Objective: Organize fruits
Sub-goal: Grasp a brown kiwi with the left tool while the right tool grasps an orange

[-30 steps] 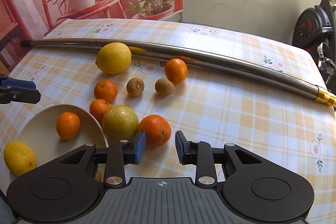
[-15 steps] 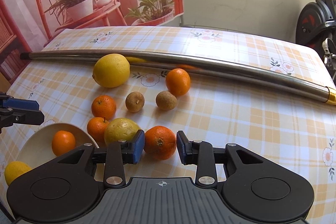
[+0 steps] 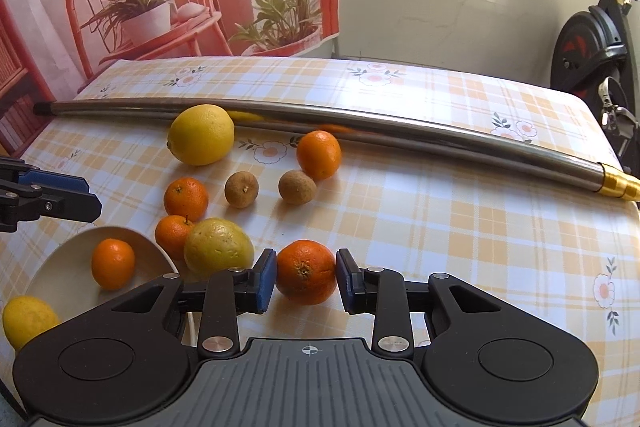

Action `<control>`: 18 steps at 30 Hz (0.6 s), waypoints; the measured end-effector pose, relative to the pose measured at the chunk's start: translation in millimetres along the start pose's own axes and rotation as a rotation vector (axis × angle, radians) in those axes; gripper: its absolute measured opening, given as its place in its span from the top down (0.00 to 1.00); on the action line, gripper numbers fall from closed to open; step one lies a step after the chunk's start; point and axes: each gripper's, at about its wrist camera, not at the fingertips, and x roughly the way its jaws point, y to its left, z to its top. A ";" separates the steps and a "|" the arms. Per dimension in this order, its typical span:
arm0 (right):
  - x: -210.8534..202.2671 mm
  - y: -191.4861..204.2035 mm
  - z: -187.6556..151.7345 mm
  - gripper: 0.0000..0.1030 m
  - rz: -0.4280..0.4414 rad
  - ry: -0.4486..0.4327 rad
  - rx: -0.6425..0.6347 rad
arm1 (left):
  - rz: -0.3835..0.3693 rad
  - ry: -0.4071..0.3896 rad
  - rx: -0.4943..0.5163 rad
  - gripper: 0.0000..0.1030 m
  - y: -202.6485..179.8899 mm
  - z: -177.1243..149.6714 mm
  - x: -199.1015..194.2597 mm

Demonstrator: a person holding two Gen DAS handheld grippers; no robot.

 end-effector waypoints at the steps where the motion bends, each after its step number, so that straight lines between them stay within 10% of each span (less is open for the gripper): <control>1: -1.2 -0.6 -1.7 0.72 -0.014 0.003 -0.012 | -0.002 0.002 0.000 0.63 -0.2 0.5 0.7; 18: -7.0 -17.0 -9.1 0.74 -0.005 -0.009 0.041 | -0.064 0.046 0.093 0.66 -40.3 47.7 69.3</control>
